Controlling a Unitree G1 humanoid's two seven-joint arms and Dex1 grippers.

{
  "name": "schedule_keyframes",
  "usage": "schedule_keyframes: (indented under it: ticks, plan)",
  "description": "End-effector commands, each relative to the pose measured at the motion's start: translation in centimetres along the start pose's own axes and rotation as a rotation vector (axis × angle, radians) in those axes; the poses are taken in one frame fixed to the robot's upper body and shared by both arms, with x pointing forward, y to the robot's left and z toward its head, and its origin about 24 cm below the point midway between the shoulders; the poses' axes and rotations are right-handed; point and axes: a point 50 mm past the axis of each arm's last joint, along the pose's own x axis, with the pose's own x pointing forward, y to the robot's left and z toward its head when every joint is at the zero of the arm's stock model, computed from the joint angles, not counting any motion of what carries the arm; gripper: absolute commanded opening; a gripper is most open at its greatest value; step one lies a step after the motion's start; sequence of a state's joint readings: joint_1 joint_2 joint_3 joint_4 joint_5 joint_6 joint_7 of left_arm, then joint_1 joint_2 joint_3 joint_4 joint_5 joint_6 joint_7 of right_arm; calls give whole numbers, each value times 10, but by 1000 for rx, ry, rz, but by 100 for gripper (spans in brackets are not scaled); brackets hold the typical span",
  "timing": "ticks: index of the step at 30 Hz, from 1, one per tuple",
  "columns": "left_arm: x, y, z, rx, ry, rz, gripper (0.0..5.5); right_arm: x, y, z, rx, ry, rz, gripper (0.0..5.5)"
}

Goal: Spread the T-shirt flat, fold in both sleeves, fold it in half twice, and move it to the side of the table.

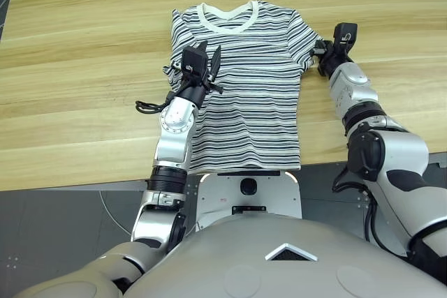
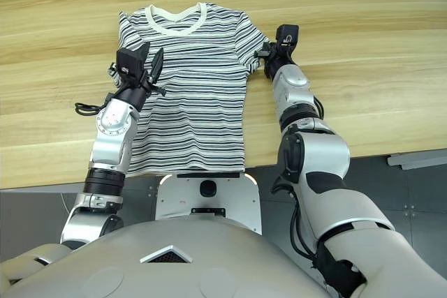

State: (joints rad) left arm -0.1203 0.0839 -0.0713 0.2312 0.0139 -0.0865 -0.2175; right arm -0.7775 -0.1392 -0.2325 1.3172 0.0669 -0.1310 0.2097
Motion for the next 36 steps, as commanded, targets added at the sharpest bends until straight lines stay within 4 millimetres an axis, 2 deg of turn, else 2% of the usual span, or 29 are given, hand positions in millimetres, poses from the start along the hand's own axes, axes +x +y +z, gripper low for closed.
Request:
schedule_keyframes:
  ticks: [1, 4, 12, 18, 28, 36]
  plan:
    - [1, 0, -1, -14, -1, 13, 157, 1, 3, -1, -21, 33, 13, 67]
    - [1, -2, -1, -18, -3, 12, 157, 1, 4, 1, -20, 20, 16, 14]
    - [2, -4, -2, -25, -4, 15, 157, 2, 4, 6, -24, -25, 12, 11]
    - [2, -4, -3, -29, -5, 17, 157, 4, 9, 21, -52, -102, 19, 11]
    - [3, -5, -4, -32, -8, 17, 157, 8, 43, 26, -91, -146, 157, 11]
    - [4, -7, -4, -38, -11, 18, 157, 8, 90, 29, -137, -175, 327, 11]
